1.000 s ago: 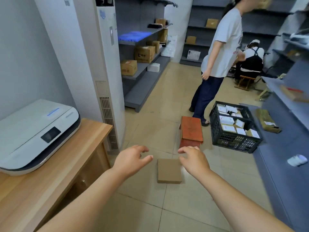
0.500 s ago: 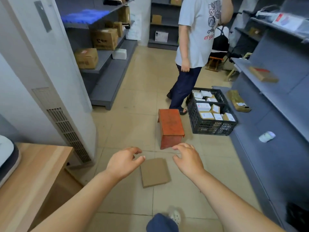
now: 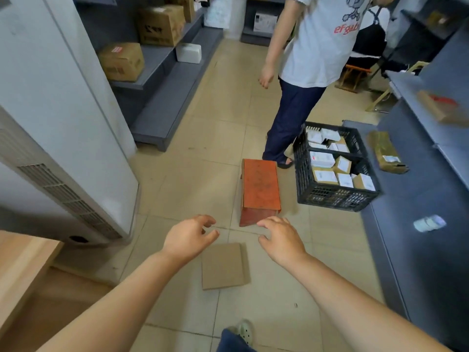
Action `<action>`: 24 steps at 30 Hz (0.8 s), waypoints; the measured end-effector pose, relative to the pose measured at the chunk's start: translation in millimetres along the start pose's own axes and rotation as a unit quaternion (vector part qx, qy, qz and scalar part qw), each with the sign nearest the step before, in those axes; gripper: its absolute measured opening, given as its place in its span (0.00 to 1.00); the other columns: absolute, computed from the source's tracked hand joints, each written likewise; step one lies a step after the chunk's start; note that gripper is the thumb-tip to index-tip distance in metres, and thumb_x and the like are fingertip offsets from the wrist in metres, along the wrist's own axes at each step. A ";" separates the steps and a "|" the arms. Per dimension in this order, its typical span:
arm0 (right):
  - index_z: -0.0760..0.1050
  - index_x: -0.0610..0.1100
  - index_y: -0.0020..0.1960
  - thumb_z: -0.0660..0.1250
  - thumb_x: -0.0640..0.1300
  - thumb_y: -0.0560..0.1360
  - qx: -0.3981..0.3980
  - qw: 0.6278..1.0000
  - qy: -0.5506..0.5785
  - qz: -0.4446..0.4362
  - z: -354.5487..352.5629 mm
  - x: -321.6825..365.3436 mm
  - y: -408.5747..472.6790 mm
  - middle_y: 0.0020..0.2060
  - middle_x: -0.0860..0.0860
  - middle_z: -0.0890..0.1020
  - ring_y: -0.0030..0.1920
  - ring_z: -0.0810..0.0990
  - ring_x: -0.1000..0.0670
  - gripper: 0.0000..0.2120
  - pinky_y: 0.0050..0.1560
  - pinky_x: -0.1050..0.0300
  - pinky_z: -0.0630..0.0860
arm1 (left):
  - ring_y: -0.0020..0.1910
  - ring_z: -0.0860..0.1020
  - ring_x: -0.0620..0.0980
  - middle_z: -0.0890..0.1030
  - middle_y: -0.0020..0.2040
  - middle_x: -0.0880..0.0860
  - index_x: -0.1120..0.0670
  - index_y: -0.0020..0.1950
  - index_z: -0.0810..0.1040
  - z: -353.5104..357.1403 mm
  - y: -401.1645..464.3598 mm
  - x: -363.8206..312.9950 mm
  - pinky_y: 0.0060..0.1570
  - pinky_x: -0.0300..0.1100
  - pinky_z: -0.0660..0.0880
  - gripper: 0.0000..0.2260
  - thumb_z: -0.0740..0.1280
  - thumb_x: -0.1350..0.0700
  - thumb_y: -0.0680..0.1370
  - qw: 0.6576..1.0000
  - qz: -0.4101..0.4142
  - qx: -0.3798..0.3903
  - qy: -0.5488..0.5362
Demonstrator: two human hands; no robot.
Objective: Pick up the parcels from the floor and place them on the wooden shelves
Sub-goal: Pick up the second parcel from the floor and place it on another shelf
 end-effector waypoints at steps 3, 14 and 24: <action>0.73 0.45 0.64 0.62 0.43 0.74 0.038 0.999 -0.011 0.002 18.9 -19.5 29.7 0.62 0.48 0.75 0.63 0.70 0.46 0.18 0.63 0.54 0.67 | 0.50 0.78 0.44 0.80 0.57 0.45 0.47 0.60 0.75 22.2 29.5 10.6 0.45 0.38 0.70 0.16 0.65 0.45 0.73 0.999 -0.028 0.009 -0.015; 0.65 0.46 0.70 0.61 0.42 0.75 0.161 0.986 -0.013 0.041 165.2 -84.2 104.7 0.66 0.47 0.72 0.66 0.67 0.47 0.23 0.63 0.54 0.67 | 0.48 0.77 0.47 0.79 0.55 0.48 0.50 0.61 0.75 141.6 95.7 127.4 0.49 0.42 0.74 0.17 0.68 0.53 0.72 0.974 -0.170 0.055 -0.137; 0.64 0.45 0.69 0.59 0.40 0.75 0.217 0.972 -0.047 0.076 363.6 -156.4 154.5 0.65 0.47 0.71 0.64 0.68 0.46 0.22 0.61 0.54 0.68 | 0.47 0.75 0.48 0.75 0.54 0.49 0.53 0.65 0.71 322.1 128.5 274.9 0.47 0.39 0.70 0.21 0.68 0.58 0.73 0.930 -0.277 0.092 -0.225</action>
Point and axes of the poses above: each hand's wrist, its own y-axis towards the middle knuckle, its own z-axis out of the palm, x = y × z, the point moved 10 cm from there along y, towards the middle knuckle
